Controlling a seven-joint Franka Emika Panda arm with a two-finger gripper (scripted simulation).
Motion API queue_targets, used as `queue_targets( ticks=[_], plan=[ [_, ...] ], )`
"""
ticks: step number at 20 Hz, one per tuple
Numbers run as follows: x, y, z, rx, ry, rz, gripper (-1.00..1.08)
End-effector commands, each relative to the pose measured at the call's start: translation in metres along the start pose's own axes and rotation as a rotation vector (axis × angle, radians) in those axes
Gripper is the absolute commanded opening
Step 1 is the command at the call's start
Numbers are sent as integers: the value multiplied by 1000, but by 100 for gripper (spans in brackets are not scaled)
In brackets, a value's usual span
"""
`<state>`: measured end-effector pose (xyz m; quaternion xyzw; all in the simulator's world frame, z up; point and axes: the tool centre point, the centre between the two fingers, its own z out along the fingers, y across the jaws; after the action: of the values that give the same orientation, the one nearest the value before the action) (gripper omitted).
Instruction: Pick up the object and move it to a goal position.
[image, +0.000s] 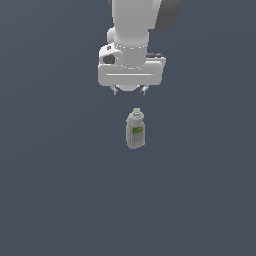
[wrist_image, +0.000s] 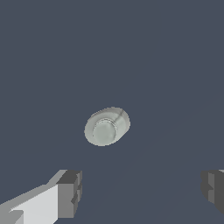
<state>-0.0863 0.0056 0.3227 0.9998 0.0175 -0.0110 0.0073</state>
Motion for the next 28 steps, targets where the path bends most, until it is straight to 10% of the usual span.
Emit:
queue_targets(
  ticks=[1, 28],
  plan=[
    [0, 0, 0, 0, -1, -2, 100],
    [6, -11, 15, 6, 7, 429, 100]
  ],
)
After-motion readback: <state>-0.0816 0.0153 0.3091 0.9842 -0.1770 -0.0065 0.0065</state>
